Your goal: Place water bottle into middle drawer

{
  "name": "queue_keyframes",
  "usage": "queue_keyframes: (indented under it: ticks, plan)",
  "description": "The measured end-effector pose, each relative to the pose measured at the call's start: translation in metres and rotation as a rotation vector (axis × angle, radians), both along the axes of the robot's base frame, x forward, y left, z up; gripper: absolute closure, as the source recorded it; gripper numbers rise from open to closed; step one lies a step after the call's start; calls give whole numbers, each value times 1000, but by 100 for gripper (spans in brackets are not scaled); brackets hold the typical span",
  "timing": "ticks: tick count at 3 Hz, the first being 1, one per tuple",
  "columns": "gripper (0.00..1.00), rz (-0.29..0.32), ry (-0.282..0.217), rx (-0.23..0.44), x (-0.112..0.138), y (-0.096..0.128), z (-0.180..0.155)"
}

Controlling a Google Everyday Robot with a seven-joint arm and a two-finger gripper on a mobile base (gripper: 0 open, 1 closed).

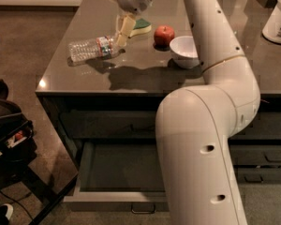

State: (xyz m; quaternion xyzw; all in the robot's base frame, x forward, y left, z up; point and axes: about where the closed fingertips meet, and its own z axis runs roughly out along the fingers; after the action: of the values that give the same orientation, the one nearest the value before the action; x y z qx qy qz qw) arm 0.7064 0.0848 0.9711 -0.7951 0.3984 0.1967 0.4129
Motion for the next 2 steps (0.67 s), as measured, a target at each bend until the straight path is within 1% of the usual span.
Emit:
queue_keyframes:
  ticks: [1, 2]
  plan:
    - [0, -9, -2, 10, 6, 4, -3]
    - [0, -9, -2, 10, 6, 4, -3]
